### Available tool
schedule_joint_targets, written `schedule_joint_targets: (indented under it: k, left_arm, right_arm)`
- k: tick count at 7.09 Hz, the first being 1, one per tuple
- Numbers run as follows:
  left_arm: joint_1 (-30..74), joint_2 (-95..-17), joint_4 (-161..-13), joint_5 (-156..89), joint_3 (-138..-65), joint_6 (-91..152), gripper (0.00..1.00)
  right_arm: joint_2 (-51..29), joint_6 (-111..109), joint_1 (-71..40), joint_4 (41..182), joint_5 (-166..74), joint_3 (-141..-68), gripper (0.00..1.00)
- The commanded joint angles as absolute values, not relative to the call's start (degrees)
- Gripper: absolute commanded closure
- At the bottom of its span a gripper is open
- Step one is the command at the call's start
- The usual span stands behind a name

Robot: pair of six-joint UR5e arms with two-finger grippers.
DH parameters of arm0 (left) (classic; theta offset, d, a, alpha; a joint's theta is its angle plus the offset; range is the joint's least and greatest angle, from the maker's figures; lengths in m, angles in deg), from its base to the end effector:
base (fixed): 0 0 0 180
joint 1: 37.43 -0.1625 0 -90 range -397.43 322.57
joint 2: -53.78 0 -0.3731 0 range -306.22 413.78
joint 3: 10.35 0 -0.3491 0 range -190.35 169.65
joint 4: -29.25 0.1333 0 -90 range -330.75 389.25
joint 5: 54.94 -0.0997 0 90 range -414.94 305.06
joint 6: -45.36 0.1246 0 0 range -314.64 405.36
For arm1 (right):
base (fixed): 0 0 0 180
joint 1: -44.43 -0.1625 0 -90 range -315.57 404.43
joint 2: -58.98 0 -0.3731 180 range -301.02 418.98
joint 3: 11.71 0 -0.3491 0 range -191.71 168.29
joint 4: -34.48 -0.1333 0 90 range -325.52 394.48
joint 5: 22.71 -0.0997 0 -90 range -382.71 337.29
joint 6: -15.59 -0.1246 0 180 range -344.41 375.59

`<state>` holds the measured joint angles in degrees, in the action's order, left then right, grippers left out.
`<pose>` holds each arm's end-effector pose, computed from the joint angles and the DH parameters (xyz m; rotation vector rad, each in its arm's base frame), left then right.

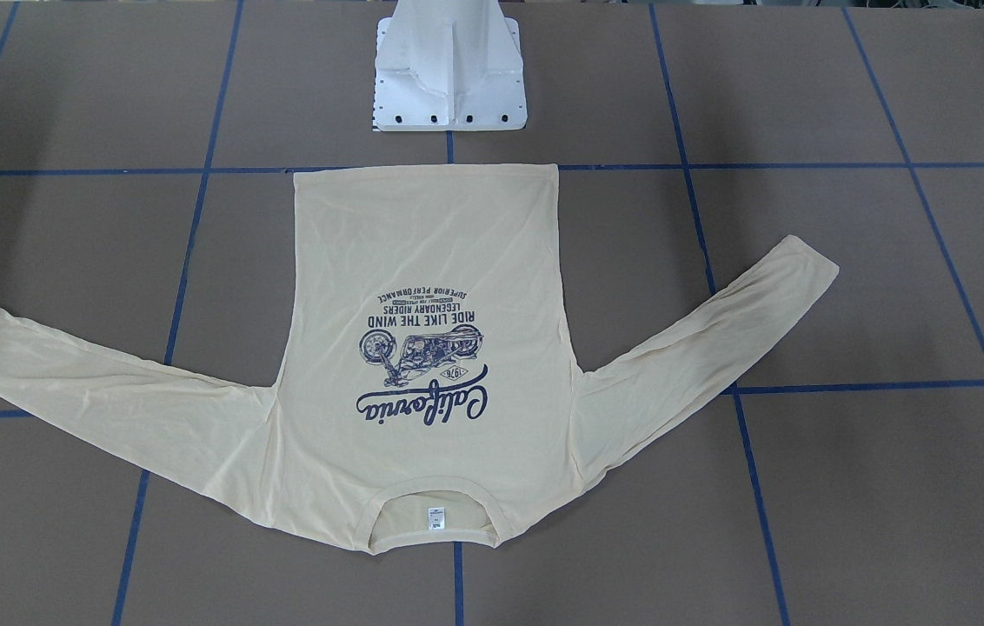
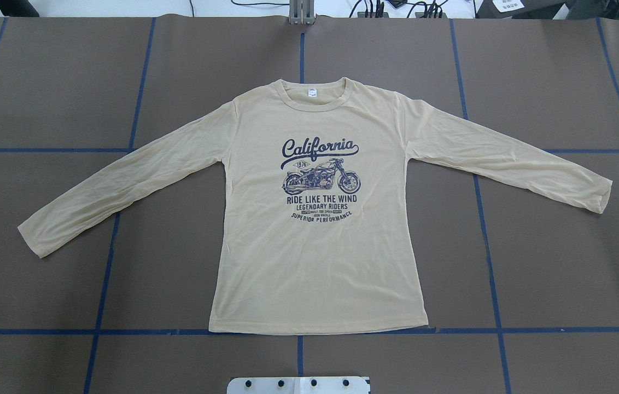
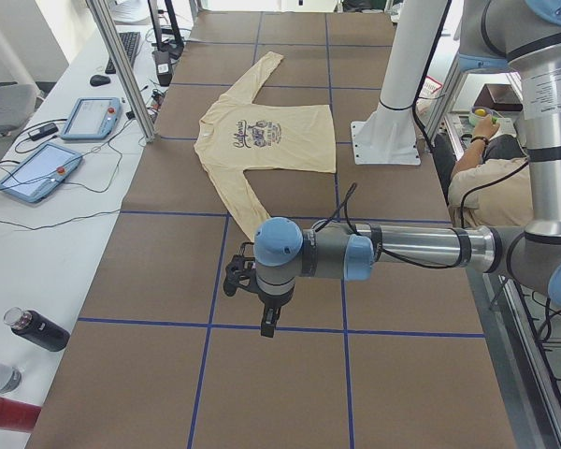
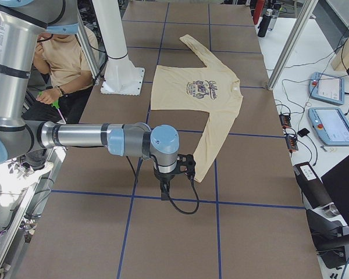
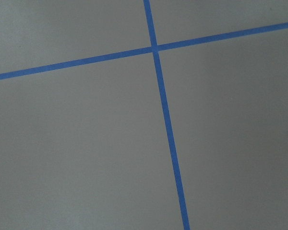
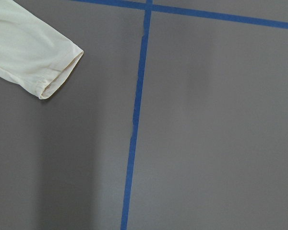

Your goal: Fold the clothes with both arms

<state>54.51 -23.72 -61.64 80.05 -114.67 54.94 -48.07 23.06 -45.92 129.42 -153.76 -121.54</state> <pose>-0.0578 -0.3702 0.5990 0.1235 0.7773 0.1450 0.0535 -0.3351 0.5999 0.0129 -0.7175 -0.1054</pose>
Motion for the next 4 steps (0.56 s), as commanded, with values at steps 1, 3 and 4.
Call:
schedule_joint_targets:
  k: [1, 3, 4]
  left_arm:
    - [54.59, -23.65, -61.19, 82.49, -115.98, 54.68, 0.00]
    - [54.59, -23.91, -61.80, 84.27, -118.69, 54.85, 0.00]
    - [54.51, -24.09, -63.11, 84.19, -122.20, 55.03, 0.00]
  right_arm:
    - [-47.98, 23.06, -45.92, 129.49, -153.76, -121.40, 0.00]
    - [-47.81, 23.06, -45.92, 129.40, -153.85, -121.48, 0.00]
    - [-47.63, 23.06, -45.92, 129.40, -154.19, -122.18, 0.00]
